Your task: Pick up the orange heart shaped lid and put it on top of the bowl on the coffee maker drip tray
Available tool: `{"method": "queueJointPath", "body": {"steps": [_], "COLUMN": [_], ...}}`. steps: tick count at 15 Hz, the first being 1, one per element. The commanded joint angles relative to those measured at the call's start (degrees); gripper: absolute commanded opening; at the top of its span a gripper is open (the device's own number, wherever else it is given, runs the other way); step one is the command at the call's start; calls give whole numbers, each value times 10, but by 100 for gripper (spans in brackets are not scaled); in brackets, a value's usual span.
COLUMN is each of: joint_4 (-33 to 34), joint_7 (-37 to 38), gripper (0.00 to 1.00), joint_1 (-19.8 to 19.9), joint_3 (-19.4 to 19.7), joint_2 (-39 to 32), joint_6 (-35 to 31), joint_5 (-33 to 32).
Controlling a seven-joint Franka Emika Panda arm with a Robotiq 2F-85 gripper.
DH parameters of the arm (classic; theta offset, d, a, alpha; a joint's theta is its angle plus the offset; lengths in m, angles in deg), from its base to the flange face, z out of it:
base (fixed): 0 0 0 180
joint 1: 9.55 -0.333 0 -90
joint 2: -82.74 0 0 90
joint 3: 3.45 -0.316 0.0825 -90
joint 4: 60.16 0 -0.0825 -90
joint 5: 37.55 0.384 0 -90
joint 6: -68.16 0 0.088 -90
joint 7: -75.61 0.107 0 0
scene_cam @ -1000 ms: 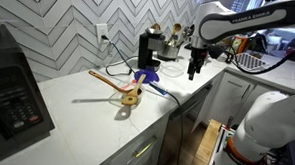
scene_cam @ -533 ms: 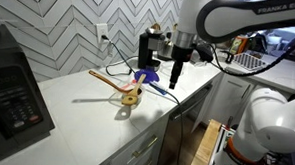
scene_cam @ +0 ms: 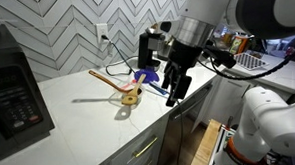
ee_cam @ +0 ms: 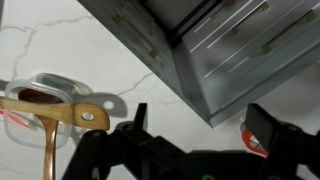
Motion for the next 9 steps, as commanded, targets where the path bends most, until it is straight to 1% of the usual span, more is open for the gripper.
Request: {"method": "queueJointPath", "body": {"steps": [1, 3, 4, 5, 6, 7, 9], "joint_4": [2, 2, 7, 23, 29, 38, 55], "joint_7": [-6, -9, -23, -31, -55, -70, -110], "gripper": [100, 100, 100, 100, 100, 100, 100], "joint_1": [4, 4, -8, -21, -40, -53, -77], "joint_3": [-1, 1, -3, -15, -18, -30, -36], "joint_2": [-1, -2, -18, -54, -82, -118, -183], "joint_6": [2, 2, -14, -24, -53, -89, -154], "joint_5": [3, 3, 9, 15, 31, 41, 62]}}
